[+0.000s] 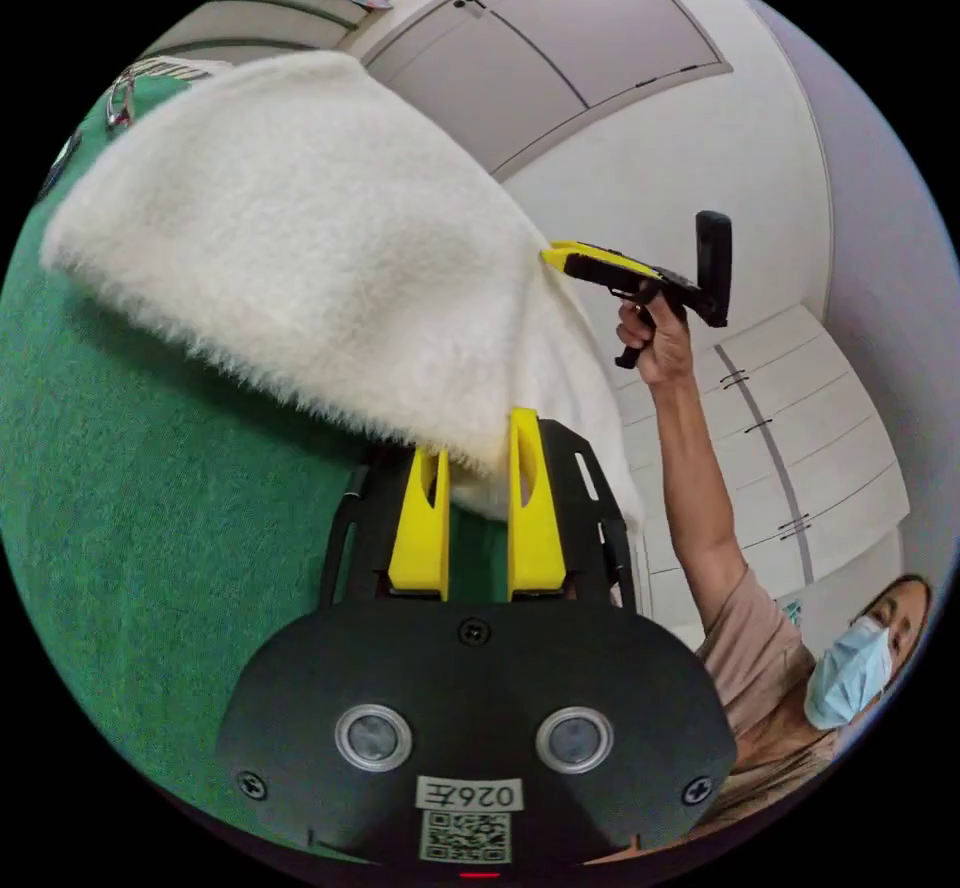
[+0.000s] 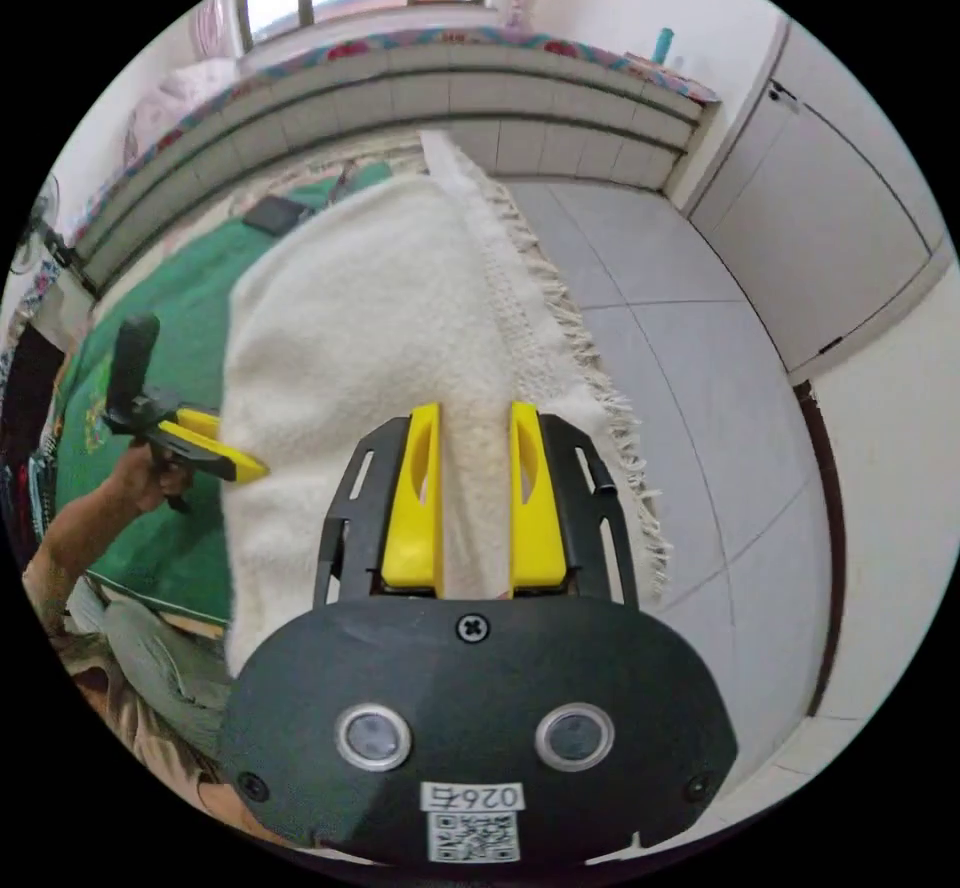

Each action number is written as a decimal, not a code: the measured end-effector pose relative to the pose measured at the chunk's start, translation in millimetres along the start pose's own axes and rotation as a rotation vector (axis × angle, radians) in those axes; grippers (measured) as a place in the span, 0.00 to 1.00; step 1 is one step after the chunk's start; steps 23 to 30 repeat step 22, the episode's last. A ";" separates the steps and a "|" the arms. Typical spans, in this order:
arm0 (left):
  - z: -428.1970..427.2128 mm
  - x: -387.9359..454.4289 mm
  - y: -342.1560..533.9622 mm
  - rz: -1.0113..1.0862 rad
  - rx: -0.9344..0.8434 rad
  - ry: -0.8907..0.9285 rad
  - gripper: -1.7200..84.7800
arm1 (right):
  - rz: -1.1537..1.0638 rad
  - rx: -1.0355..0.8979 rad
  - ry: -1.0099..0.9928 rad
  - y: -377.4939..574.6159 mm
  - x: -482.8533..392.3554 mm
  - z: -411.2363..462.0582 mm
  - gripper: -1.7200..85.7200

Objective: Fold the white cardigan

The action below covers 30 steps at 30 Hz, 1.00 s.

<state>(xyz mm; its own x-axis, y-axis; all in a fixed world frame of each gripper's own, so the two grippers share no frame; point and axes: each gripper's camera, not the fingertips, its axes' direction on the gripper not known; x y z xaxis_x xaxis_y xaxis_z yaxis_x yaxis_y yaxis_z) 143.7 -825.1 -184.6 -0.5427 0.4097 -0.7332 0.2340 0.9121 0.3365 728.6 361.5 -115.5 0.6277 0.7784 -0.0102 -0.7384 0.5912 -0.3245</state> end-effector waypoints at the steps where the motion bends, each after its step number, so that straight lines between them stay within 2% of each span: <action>1: -14.0 -1.4 15.6 -0.011 0.046 0.008 0.10 | 0.008 0.065 -0.036 10.0 -3.5 -9.5 0.07; 3: -38.8 -1.0 40.4 -0.012 0.133 0.008 0.05 | -0.025 0.233 -0.110 55.6 -35.5 -36.2 0.06; 5: -64.4 -3.2 68.2 -0.056 0.173 -0.062 0.02 | -0.074 0.244 -0.092 89.6 -69.8 -37.7 0.04; 7: -76.2 -6.4 87.4 -0.113 0.142 -0.085 0.01 | -0.124 0.120 -0.040 115.1 -103.6 -20.9 0.02; 9: -89.2 -1.2 110.5 -0.119 0.144 -0.023 0.01 | -0.192 -0.140 0.118 141.7 -143.7 17.7 0.01; 11: -115.7 25.1 149.3 -0.071 0.187 -0.014 0.01 | -0.171 -0.047 0.210 160.9 -165.5 8.6 0.01; 13: -143.4 56.2 185.2 -0.009 0.228 -0.073 0.01 | -0.087 -0.071 0.255 170.8 -180.0 -3.3 0.01; 15: -178.2 90.0 226.7 0.047 0.292 -0.162 0.01 | -0.033 0.199 0.113 201.9 -217.5 -50.7 0.01; 16: -205.2 114.7 259.3 0.085 0.359 -0.237 0.01 | -0.045 0.277 0.055 211.6 -230.3 -63.5 0.01; 18: -245.3 154.6 314.7 0.138 0.466 -0.380 0.01 | -0.089 0.559 -0.113 250.6 -287.0 -104.6 0.01; 20: -288.6 212.1 397.8 0.182 0.603 -0.631 0.01 | -0.144 0.680 -0.191 272.4 -335.6 -122.8 0.01; 22: -311.4 252.7 460.8 0.171 0.694 -0.815 0.01 | -0.253 0.703 -0.280 285.2 -392.3 -133.7 0.01; 30: -311.4 252.7 460.8 0.171 0.694 -0.815 0.01 | -0.253 0.703 -0.280 285.2 -392.3 -133.7 0.01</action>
